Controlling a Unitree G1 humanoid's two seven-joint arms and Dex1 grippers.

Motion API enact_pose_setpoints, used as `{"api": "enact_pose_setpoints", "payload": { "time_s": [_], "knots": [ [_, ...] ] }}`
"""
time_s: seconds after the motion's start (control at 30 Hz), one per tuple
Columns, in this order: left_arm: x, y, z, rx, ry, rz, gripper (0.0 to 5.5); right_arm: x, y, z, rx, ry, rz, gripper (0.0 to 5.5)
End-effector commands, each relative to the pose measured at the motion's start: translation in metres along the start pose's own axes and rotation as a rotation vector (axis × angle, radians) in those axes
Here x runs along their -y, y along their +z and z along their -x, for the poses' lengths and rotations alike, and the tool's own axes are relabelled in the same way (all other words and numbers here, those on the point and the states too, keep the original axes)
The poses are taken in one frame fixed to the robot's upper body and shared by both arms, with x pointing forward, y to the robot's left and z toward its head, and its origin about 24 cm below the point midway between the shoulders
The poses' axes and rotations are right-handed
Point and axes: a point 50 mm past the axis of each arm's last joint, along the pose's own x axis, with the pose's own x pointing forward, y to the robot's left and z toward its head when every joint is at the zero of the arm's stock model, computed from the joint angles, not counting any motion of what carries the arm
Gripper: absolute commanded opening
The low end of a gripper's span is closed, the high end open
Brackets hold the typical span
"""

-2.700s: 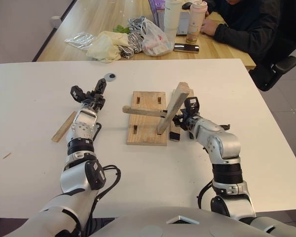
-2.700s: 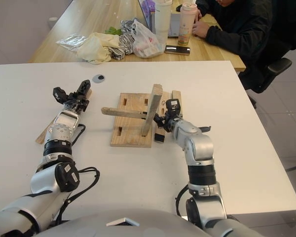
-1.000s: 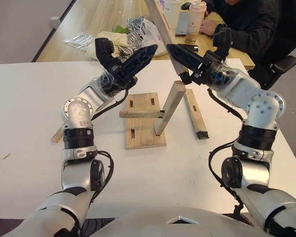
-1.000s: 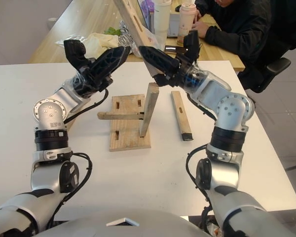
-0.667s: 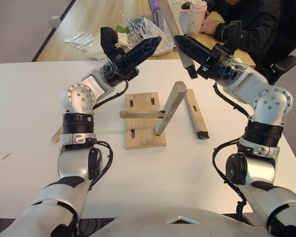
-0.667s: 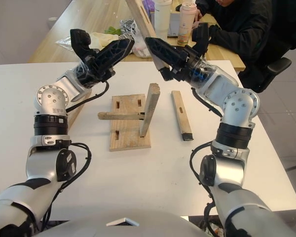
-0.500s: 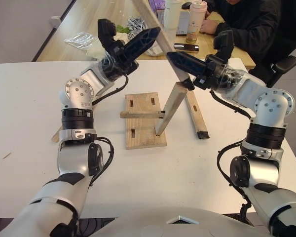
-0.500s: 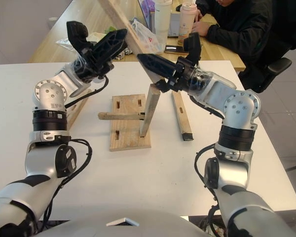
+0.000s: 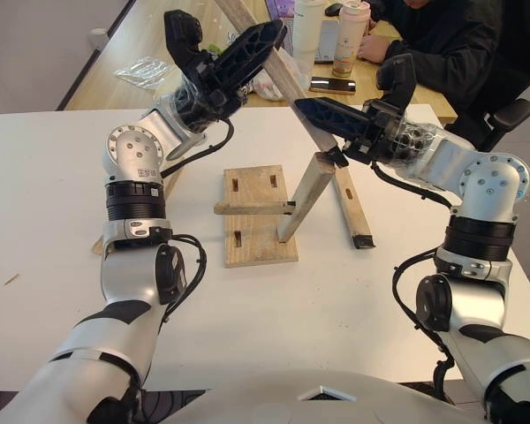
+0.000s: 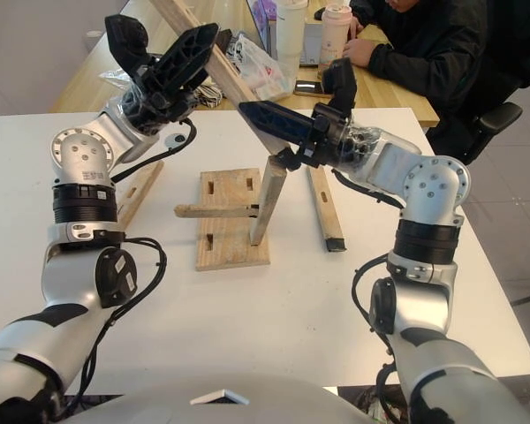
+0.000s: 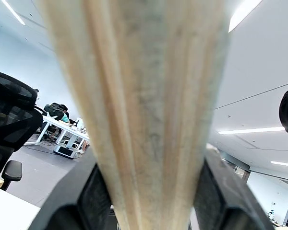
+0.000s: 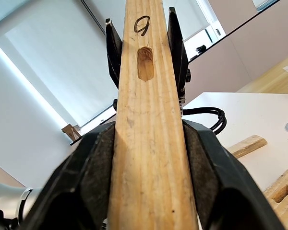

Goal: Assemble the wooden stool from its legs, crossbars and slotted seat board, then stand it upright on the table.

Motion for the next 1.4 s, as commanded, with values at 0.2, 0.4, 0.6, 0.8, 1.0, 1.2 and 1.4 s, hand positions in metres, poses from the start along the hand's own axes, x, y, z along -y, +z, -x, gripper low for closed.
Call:
{"api": "enact_pose_setpoints", "payload": {
  "time_s": [0.2, 0.4, 0.6, 0.8, 1.0, 1.2, 1.4],
  "knots": [
    [0.006, 0.026, 0.000, 0.071, 0.024, -0.107, 2.03, -0.008, 0.032, 0.008, 0.110, -0.003, 0.041, 2.98],
    [0.005, 0.041, 0.052, 0.110, 0.205, -0.263, 2.03, -0.006, 0.057, 0.061, 0.372, -0.058, 0.099, 3.35],
    [-0.002, 0.015, 0.117, -0.010, 0.384, -0.357, 2.03, 0.008, 0.025, 0.095, 0.537, -0.183, 0.119, 3.35],
    [0.006, -0.020, 0.154, -0.207, 0.412, -0.345, 2.03, 0.015, 0.006, 0.105, 0.557, -0.263, 0.085, 3.35],
    [0.013, -0.036, 0.171, -0.353, 0.417, -0.358, 2.03, 0.017, 0.000, 0.104, 0.562, -0.293, 0.077, 3.35],
    [0.016, -0.046, 0.187, -0.577, 0.396, -0.363, 2.02, 0.019, -0.005, 0.104, 0.569, -0.325, 0.075, 3.35],
    [0.030, -0.041, 0.201, -0.808, 0.331, -0.383, 2.01, 0.020, -0.011, 0.110, 0.587, -0.378, 0.073, 3.35]
  ]
}}
